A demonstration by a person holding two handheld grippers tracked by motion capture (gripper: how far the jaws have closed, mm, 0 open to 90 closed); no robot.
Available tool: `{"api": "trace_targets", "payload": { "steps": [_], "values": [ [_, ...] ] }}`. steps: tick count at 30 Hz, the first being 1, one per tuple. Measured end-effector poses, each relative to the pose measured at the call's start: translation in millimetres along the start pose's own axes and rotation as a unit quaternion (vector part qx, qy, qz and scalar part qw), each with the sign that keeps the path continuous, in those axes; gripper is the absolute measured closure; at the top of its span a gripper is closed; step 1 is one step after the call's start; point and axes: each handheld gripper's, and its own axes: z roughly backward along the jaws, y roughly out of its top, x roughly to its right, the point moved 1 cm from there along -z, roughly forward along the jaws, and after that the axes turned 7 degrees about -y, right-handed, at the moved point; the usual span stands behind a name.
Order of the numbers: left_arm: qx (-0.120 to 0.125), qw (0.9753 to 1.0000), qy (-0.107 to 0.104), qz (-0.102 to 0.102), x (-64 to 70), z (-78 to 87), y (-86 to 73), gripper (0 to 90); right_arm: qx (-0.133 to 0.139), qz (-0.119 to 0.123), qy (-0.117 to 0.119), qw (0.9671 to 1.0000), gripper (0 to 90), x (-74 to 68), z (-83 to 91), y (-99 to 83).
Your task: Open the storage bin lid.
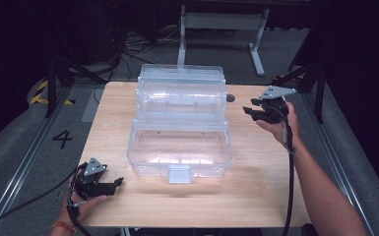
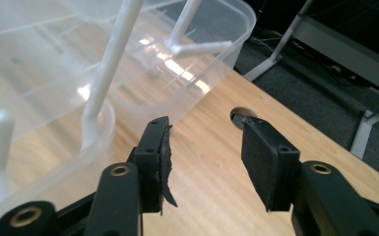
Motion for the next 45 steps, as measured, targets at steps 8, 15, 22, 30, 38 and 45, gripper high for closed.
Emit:
{"api": "trace_targets", "payload": {
  "steps": [8,15,22,30,38,45],
  "values": [
    [0.002,1.0000,0.000,0.000,-0.7,-0.8,0.7,20.0,-0.020,0.006,0.004,0.9998,47.3,-8.5,13.7,-25.4],
    [0.001,1.0000,0.000,-0.001,-0.7,-0.7,0.7,20.0,-0.024,0.007,-0.001,0.9997,46.9,-11.6,22.8,-45.8],
    [0.001,1.0000,0.000,-0.001,-0.6,-0.7,0.6,20.0,-0.025,0.005,0.001,0.9997,43.7,-20.0,31.5,-63.2],
    [0.002,1.0000,0.000,0.000,-0.5,-0.8,0.6,20.0,-0.030,-0.006,0.014,0.9994,41.2,-28.4,40.2,-87.9],
    [0.002,1.0000,0.000,0.000,-0.5,-0.8,0.6,20.0,-0.039,-0.003,0.017,0.9991,39.4,-31.8,49.3,-116.2],
    [0.003,1.0000,0.000,0.003,-0.4,-1.4,1.1,19.8,-0.056,-0.006,0.017,0.9982,37.8,-32.6,56.0,-139.6]
  ]
}}
